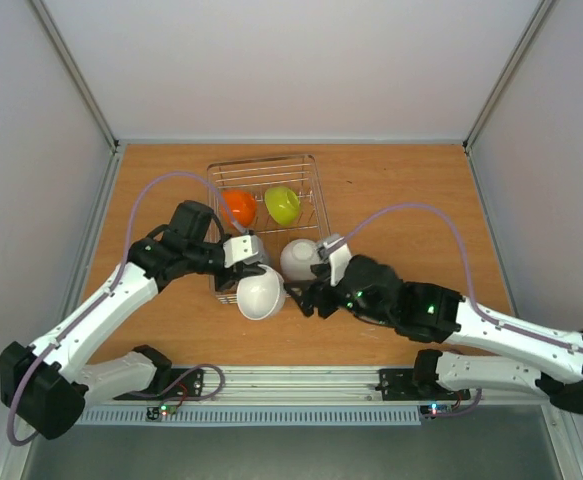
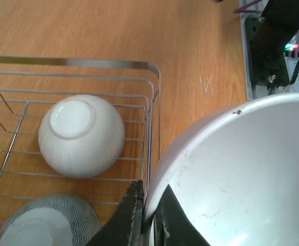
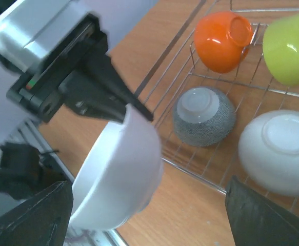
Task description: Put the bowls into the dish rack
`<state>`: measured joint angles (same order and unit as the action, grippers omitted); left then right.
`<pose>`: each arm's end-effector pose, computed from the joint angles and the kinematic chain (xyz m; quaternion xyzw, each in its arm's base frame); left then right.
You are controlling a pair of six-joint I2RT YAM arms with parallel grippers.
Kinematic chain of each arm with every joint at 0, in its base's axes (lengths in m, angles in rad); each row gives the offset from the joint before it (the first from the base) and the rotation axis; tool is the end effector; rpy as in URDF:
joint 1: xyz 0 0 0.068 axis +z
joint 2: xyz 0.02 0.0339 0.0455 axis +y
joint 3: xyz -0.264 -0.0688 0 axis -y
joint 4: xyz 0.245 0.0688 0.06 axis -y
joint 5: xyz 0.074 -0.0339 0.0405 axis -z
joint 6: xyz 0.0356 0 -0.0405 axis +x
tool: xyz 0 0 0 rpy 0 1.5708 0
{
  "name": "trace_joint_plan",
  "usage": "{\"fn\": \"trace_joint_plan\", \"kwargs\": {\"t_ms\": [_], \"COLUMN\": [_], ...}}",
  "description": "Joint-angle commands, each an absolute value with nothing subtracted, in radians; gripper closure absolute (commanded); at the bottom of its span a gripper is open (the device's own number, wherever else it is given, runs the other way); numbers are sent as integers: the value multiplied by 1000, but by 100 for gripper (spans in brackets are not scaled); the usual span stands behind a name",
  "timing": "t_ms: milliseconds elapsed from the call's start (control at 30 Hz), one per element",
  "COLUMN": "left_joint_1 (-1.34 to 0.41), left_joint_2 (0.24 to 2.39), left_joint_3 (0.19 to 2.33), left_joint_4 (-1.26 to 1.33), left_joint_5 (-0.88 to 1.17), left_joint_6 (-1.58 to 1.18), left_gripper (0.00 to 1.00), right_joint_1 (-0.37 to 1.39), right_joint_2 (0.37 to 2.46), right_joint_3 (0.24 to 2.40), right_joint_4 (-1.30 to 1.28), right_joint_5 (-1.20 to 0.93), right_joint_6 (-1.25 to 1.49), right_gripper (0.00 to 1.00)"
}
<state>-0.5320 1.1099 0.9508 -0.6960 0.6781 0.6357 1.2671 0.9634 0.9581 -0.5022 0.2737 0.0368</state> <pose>0.1789 -0.1312 0.2936 0.5841 0.6728 -0.2940 0.3460 0.0718 0.1968 0.3364 -0.4363 0.7373 0.2112 0.4706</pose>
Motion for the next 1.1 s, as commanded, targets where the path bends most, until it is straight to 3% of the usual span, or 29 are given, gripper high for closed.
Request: {"fn": "trace_joint_plan", "kwargs": {"t_ms": [0, 233, 400, 1067], "left_joint_1": [-496, -466, -449, -437], "left_joint_2": [1069, 1036, 1011, 972], "left_joint_3": [885, 831, 819, 795], "left_joint_4": [-473, -405, -401, -399], "left_joint_5": [858, 890, 906, 880], "left_joint_6": [598, 536, 541, 554], "left_gripper": [100, 100, 100, 100], "right_joint_1": [1096, 1043, 1042, 1043], "right_joint_2": [902, 980, 983, 981], "right_joint_3": [836, 792, 769, 790], "right_joint_4": [-258, -58, -42, -251], "right_joint_5": [-163, -351, -330, -155], "right_joint_6": [200, 286, 316, 282], "right_gripper": [18, 9, 4, 8]}}
